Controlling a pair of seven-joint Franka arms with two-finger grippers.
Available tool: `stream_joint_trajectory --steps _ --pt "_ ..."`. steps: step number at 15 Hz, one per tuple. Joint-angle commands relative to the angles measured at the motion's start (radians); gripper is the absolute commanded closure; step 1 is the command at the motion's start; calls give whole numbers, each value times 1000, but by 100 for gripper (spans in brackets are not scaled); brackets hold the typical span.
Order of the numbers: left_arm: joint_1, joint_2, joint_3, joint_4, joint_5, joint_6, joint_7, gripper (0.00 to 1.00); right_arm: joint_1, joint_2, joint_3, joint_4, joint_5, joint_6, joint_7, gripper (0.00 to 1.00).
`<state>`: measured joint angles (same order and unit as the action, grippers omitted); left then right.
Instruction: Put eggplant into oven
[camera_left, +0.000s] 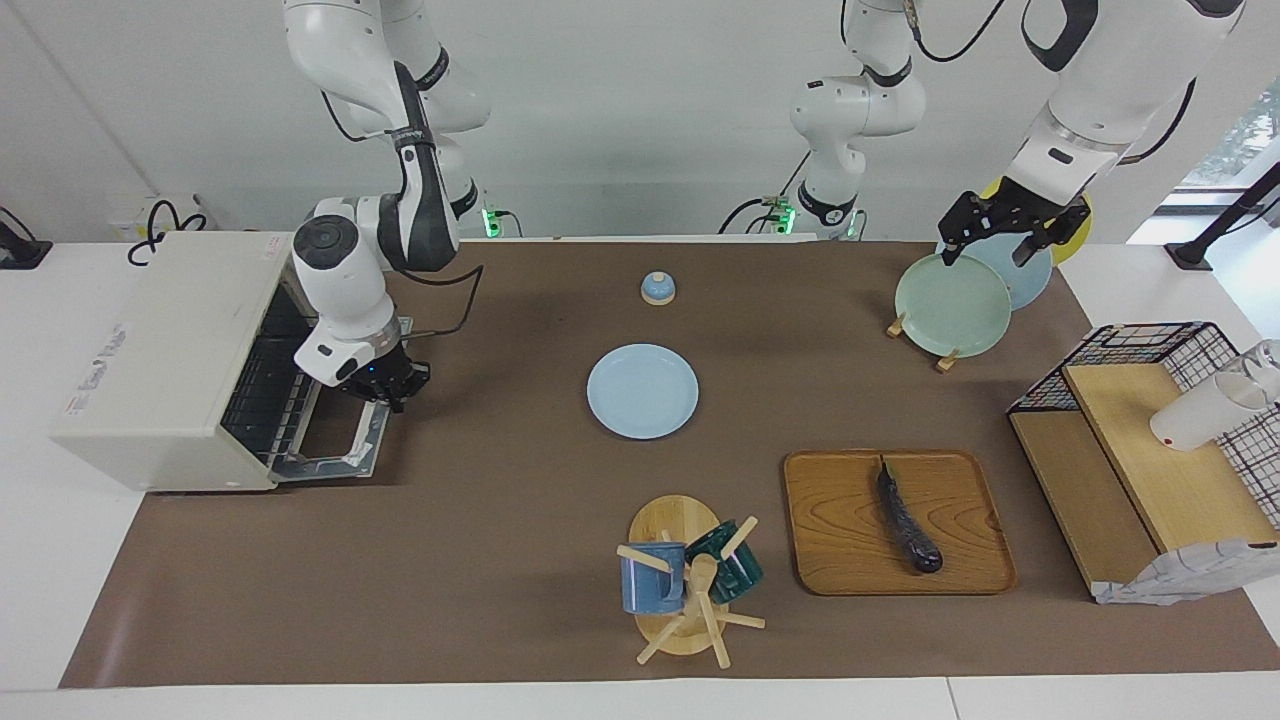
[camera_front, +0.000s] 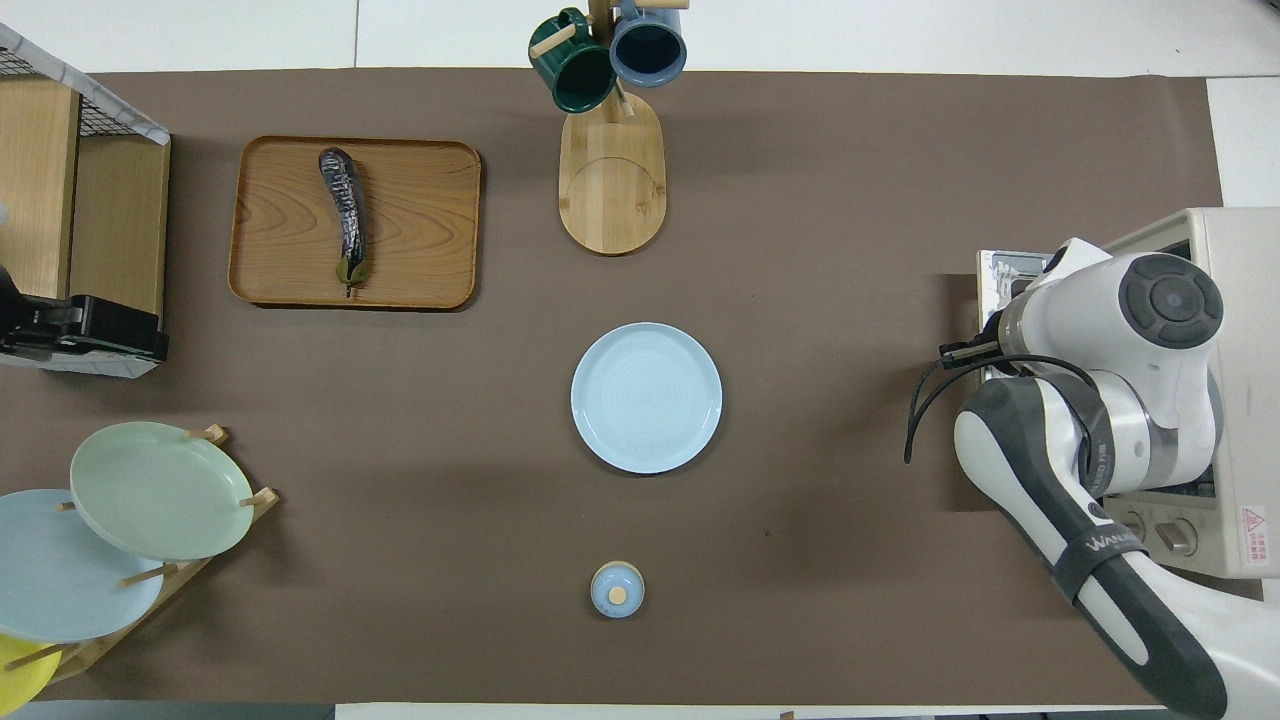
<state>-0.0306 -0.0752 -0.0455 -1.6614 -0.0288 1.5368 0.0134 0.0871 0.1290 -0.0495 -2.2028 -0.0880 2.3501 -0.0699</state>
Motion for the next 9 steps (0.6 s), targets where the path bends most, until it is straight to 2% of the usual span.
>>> stream_joint_trajectory --steps 1,6,9 --pt "8 -17 -5 -14 20 -3 3 0 -4 29 -12 2 -6 47 25 100" --pt "9 -17 -5 -14 20 -1 3 0 68 29 -6 9 -6 40 113 100" --pt "8 -17 -5 -14 20 -1 3 0 92 26 -4 35 1 -6 144 100"
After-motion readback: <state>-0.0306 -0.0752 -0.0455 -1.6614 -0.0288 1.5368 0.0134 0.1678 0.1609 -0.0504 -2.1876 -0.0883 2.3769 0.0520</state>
